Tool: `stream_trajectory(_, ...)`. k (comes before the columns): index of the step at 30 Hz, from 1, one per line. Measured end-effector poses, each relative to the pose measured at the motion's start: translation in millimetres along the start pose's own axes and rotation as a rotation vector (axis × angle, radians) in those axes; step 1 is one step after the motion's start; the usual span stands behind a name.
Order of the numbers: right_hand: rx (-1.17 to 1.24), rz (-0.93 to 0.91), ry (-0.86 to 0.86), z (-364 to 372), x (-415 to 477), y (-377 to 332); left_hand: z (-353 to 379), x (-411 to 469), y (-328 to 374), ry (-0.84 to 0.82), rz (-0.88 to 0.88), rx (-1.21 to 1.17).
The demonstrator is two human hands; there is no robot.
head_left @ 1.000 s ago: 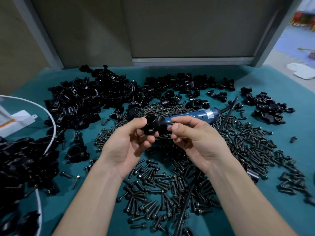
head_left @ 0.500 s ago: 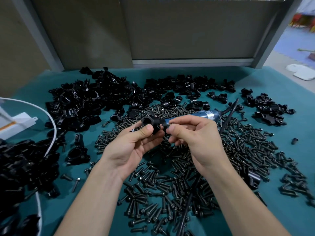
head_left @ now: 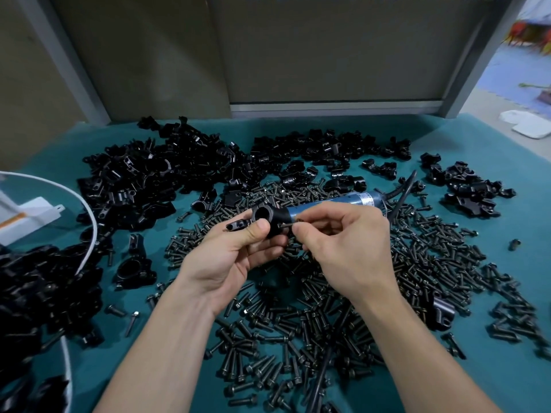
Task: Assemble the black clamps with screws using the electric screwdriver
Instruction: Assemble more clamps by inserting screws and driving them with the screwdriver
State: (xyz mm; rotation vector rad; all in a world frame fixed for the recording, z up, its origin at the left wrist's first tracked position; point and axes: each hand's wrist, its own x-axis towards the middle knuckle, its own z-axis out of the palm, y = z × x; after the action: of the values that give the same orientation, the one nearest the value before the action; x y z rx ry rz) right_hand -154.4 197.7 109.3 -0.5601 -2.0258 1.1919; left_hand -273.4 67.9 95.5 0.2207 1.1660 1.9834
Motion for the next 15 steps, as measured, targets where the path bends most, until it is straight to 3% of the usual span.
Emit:
stream_trajectory(9,-0.119,0.014,-0.108,1.3,0.7,3.3,1.5,-2.1,-1.6,-0.047,0.014,0.133)
stream_trajectory(15,-0.255,0.056,-0.273,3.7,1.7,-0.5,2.4,-2.2,-1.4,-0.045,0.043,0.143)
